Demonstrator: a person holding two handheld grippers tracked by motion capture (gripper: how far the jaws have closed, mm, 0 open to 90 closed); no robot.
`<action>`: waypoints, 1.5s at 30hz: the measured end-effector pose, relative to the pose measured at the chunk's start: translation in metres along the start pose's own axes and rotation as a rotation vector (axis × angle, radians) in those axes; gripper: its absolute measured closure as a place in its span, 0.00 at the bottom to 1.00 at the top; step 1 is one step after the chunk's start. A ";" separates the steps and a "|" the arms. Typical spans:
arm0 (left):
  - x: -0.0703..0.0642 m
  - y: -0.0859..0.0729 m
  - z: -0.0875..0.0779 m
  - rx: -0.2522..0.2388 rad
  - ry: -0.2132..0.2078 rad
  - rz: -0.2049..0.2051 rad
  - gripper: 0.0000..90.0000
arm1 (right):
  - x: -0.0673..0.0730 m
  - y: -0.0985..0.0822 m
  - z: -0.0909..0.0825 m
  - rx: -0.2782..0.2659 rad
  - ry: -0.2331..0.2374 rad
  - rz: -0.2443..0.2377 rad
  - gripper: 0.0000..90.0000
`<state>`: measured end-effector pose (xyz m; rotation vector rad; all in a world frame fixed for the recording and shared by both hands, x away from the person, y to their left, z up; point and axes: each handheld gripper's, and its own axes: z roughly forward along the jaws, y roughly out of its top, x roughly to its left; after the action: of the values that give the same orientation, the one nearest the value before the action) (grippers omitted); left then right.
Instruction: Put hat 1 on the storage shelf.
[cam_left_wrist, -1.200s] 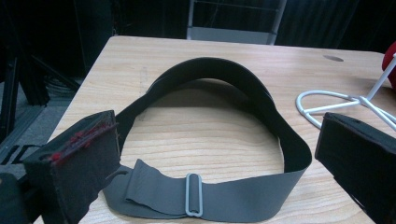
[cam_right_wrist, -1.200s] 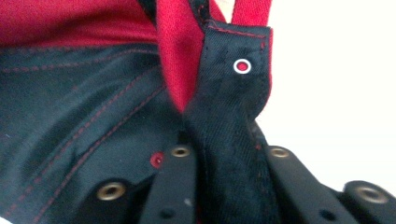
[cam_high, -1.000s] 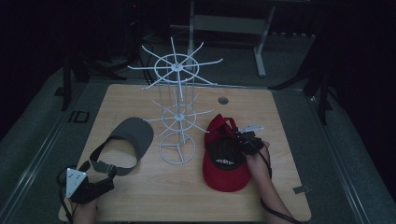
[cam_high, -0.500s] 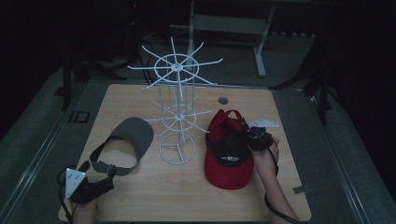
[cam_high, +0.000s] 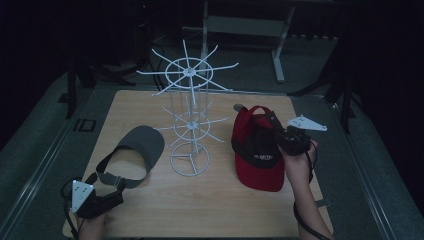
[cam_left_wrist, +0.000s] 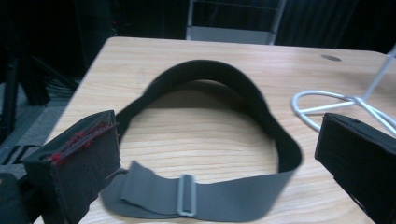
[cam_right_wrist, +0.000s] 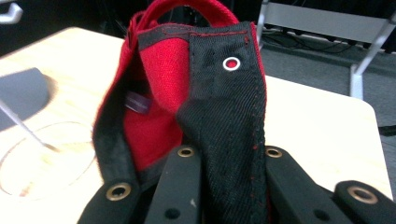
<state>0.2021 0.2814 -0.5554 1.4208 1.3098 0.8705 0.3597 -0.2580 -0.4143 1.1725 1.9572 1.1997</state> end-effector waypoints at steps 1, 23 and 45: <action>-0.003 0.001 0.000 -0.001 -0.015 -0.004 0.00 | -0.001 0.001 -0.002 -0.004 -0.004 -0.001 0.94; -0.069 0.069 -0.007 0.046 -0.364 0.060 0.00 | -0.004 0.009 -0.042 -0.051 -0.001 0.023 0.94; -0.146 0.139 -0.012 -0.061 -0.589 0.235 0.07 | 0.014 0.017 -0.071 -0.108 0.072 0.018 0.94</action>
<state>0.2059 0.1489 -0.4029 1.6404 0.6777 0.5656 0.3029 -0.2707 -0.3674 1.1080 1.9122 1.3563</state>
